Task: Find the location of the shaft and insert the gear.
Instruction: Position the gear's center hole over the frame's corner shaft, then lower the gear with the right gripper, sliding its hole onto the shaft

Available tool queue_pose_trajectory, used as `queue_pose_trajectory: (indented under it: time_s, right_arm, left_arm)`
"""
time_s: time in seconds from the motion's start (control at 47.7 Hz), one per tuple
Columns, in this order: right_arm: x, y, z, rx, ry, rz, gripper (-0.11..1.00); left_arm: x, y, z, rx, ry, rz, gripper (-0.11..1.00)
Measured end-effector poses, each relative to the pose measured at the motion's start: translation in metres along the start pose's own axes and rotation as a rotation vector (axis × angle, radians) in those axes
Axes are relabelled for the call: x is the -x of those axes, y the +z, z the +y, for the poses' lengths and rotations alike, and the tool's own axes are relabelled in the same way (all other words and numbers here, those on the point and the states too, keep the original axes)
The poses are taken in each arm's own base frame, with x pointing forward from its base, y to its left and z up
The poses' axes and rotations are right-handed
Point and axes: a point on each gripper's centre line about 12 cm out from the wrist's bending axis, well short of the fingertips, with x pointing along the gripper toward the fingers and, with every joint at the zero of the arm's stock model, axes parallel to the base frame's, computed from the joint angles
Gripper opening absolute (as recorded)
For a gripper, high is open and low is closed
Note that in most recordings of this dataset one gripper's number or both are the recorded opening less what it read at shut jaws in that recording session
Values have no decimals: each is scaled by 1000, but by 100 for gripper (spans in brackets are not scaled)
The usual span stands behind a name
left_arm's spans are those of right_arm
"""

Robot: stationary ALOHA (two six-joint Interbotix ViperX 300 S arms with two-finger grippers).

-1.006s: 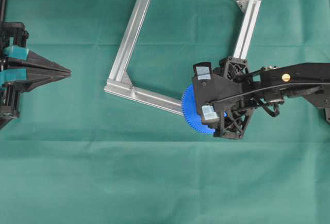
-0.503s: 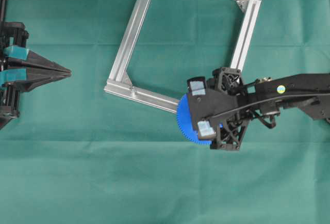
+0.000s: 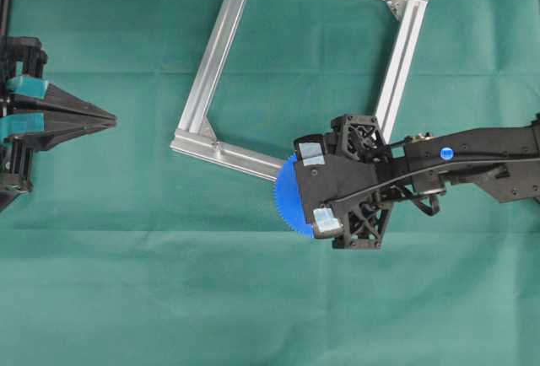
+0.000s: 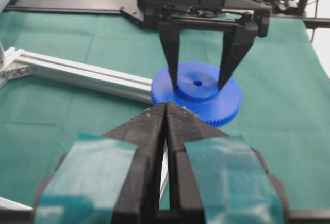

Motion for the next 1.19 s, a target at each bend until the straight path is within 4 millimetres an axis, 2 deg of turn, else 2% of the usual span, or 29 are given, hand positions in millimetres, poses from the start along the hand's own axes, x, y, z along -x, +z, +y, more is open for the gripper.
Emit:
queue_pose_trajectory:
  time_s: [0.503, 0.775, 1.194]
  right_arm:
    - [-4, 6, -31, 16, -87, -25, 68]
    - [1, -5, -42, -8, -96, -26, 68]
    - [7, -19, -45, -26, -75, -44, 68]
  left_arm:
    - [0, 0, 0, 0, 2, 0, 1]
    - [0, 0, 0, 0, 0, 2, 1]
    - [0, 0, 0, 0, 2, 1, 1]
